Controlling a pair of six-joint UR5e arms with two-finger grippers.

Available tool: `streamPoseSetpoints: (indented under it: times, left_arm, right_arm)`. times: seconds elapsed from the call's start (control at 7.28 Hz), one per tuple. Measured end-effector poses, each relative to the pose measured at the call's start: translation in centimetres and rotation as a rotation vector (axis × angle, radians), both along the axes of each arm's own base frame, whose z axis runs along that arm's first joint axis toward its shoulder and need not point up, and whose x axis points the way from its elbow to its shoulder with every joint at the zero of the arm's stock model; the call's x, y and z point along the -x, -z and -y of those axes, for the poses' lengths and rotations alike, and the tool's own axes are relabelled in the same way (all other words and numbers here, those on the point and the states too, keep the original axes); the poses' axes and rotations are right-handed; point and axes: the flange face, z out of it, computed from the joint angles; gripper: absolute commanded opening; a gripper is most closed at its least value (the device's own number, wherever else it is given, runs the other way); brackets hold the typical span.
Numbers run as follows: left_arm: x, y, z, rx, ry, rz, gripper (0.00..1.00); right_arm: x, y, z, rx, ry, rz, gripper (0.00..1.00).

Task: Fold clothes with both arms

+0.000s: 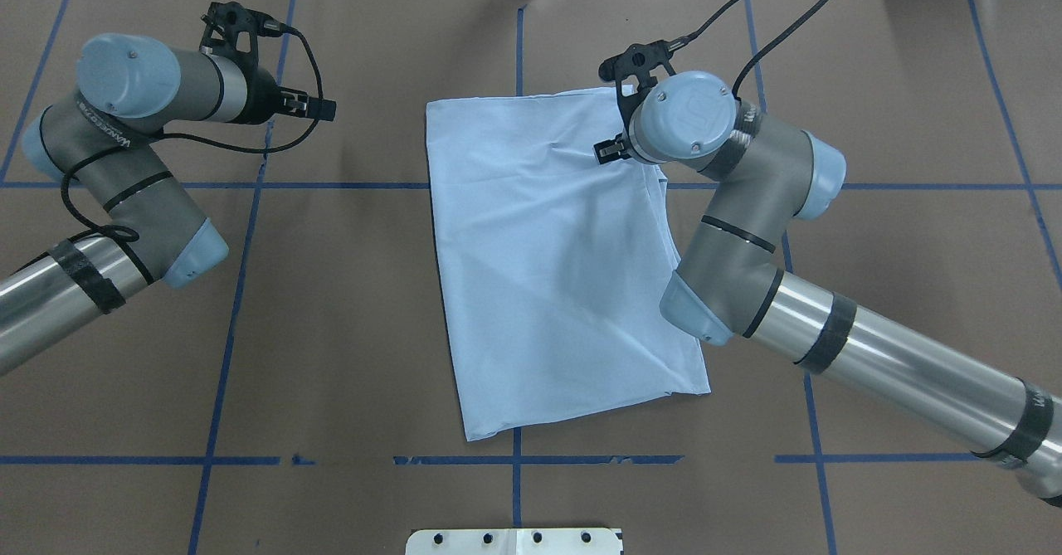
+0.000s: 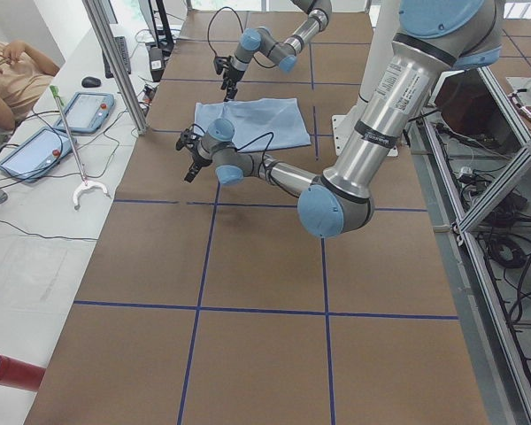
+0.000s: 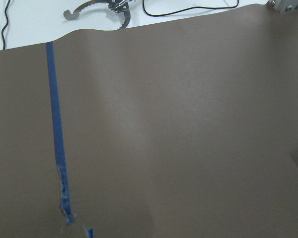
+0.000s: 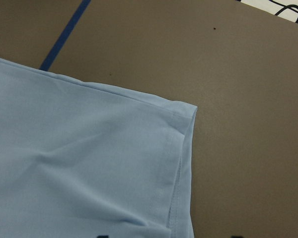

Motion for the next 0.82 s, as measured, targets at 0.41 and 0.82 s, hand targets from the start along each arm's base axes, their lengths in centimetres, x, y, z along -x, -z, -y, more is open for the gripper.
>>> streamPoseSetpoints:
  times: [0.41,0.82]
  left_arm:
    - [-2.0,5.6,-8.7,0.16,-0.034,-0.233,1.0]
    - [-7.3,8.3,-22.1,0.346,-0.05,-0.383,0.99]
  right_arm:
    - [-8.0,-0.1,-6.0,0.103,-0.022,0.18,1.0]
    - [-13.9,-5.2,-13.2,0.182,-0.096,0.388,1.0]
